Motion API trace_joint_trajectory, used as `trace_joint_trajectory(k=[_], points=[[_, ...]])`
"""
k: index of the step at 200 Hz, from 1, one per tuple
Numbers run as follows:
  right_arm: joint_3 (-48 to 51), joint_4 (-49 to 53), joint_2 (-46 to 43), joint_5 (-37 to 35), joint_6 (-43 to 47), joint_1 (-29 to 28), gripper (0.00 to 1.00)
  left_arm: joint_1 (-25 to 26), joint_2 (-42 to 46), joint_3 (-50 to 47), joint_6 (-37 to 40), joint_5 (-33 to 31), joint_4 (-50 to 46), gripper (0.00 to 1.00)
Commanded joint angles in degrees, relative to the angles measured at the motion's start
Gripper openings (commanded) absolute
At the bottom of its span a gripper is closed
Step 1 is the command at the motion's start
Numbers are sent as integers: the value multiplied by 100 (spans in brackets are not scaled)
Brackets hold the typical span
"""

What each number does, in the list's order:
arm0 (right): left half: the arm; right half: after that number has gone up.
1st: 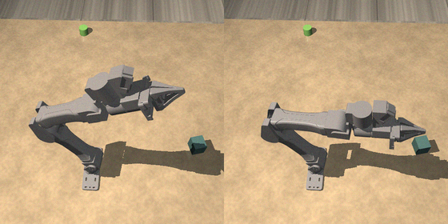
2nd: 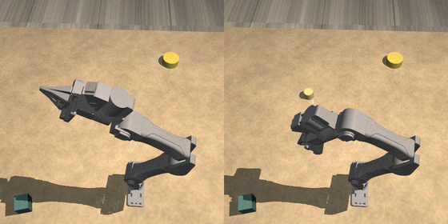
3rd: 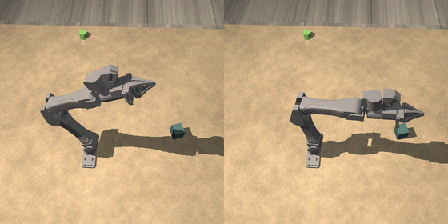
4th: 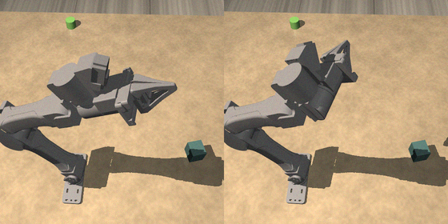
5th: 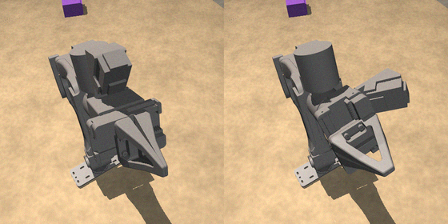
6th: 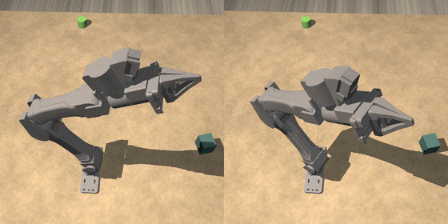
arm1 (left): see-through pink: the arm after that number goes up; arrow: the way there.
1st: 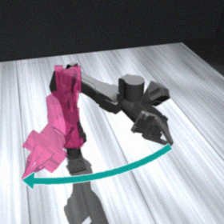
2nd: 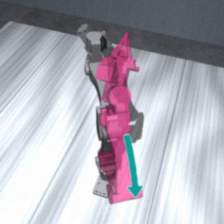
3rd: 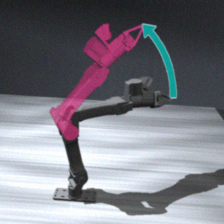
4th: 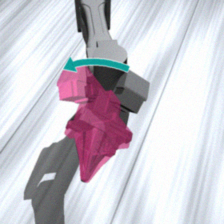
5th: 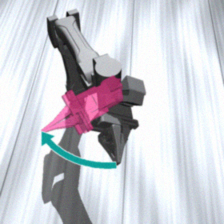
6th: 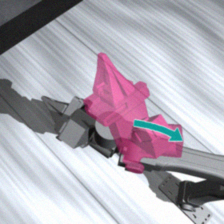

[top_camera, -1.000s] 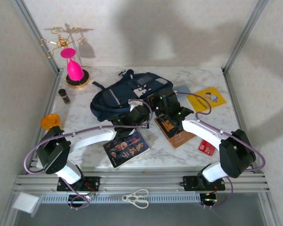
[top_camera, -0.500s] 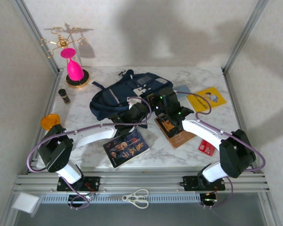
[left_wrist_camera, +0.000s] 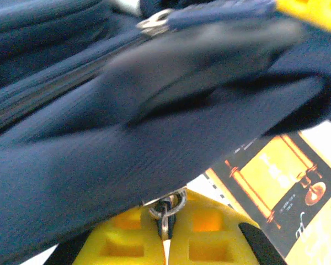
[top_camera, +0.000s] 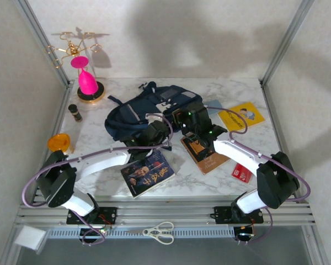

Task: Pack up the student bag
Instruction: Unzip the student bag at the top-center of the table.

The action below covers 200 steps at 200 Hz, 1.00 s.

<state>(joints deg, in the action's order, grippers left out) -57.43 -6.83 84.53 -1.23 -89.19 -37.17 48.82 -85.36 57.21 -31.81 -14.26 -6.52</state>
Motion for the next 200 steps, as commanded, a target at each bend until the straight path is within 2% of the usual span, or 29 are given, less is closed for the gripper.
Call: trace_joint_trajectory(k=[1,39,56,83,104,119,134,165,188,200], points=[[-220,-401,-234,272,151,205,0,-98,483,-298,-77,209,-174,0],[-176,-497,-296,827,363,605,0,-194,904,-582,130,360,-606,0],[-350,-182,-269,850,617,765,0,-243,1128,-738,298,650,-580,0],[-412,-241,-34,1352,845,1161,0,-311,1261,-806,466,887,-487,0],[-483,-392,135,1581,1013,1173,0,-303,1044,-576,489,1539,-77,0],[-570,-160,207,1682,1239,1170,16,-303,864,-402,452,1646,110,0],[-531,130,151,1730,1496,1192,32,-311,743,-280,470,1476,193,0],[24,492,-373,1876,1703,1206,68,-338,437,-39,474,1466,205,0],[478,775,-873,1888,1674,1172,82,-338,370,-30,409,1549,346,0],[937,501,-1152,1984,1273,1115,92,-338,338,-26,401,1597,395,0]])
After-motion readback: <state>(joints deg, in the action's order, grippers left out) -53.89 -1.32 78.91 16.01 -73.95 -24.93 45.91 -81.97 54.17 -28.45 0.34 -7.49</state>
